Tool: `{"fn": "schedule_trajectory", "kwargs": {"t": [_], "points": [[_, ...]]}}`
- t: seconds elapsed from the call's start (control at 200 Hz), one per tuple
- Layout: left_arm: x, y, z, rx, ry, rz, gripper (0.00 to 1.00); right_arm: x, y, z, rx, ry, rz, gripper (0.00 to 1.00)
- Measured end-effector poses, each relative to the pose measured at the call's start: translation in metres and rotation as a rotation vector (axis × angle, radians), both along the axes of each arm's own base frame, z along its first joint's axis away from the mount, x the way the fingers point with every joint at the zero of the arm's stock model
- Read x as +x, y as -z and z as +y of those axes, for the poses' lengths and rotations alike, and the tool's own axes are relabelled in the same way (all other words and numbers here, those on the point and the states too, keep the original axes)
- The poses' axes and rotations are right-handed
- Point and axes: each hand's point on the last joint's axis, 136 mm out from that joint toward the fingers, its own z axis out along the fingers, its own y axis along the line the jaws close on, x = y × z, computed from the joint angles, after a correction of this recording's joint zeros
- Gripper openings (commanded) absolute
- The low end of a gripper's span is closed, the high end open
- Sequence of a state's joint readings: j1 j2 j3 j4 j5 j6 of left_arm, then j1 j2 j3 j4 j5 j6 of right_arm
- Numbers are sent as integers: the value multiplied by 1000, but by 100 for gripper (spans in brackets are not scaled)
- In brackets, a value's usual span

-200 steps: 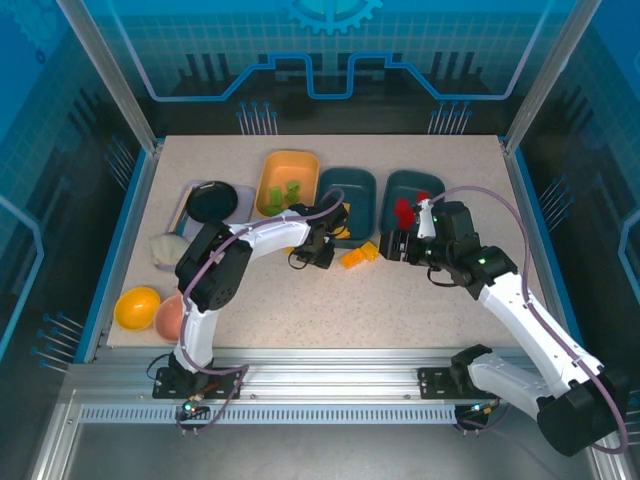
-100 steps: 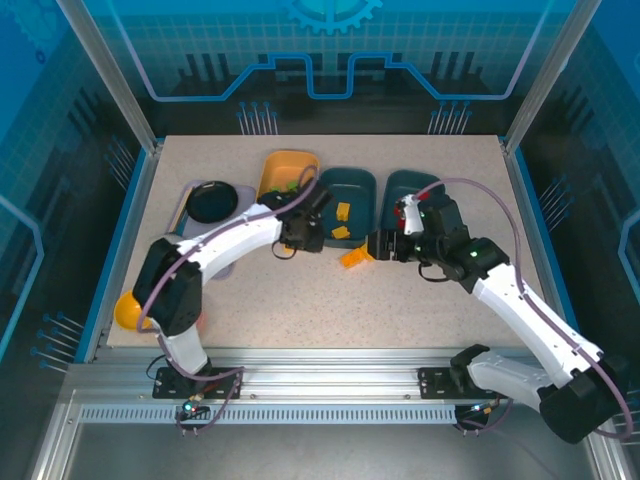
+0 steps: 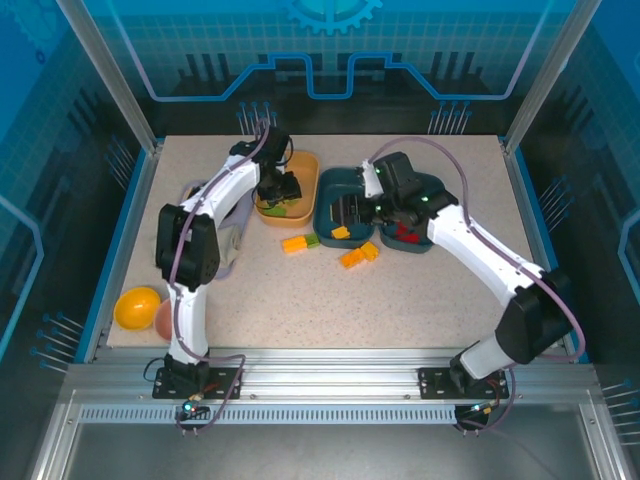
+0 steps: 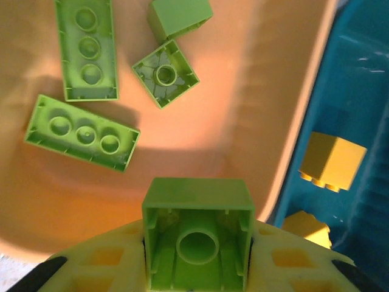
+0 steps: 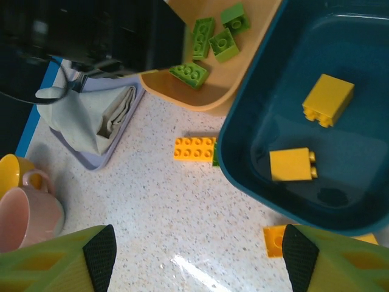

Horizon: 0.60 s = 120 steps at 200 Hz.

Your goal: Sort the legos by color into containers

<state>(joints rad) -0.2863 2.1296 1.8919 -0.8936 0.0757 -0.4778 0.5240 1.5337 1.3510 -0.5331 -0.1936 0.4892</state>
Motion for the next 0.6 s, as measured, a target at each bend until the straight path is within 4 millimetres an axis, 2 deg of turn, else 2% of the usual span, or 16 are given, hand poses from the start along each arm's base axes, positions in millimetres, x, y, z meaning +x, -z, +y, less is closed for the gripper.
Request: {"fn": "schedule_trajectory", "kwargs": {"t": [0.15, 0.28, 0.33, 0.47, 0.6], "points": [[15, 23, -9, -32, 8, 46, 33, 14, 4, 14, 22, -4, 37, 75], [20, 36, -15, -53, 11, 74, 37, 17, 11, 19, 27, -4, 72, 75], [20, 41, -16, -58, 6, 91, 40, 17, 14, 21, 26, -4, 84, 75], [16, 54, -17, -61, -5, 129, 59, 12, 22, 23, 11, -8, 113, 75], [16, 52, -17, -60, -1, 128, 65, 5, 26, 28, -13, -30, 110, 75]]}}
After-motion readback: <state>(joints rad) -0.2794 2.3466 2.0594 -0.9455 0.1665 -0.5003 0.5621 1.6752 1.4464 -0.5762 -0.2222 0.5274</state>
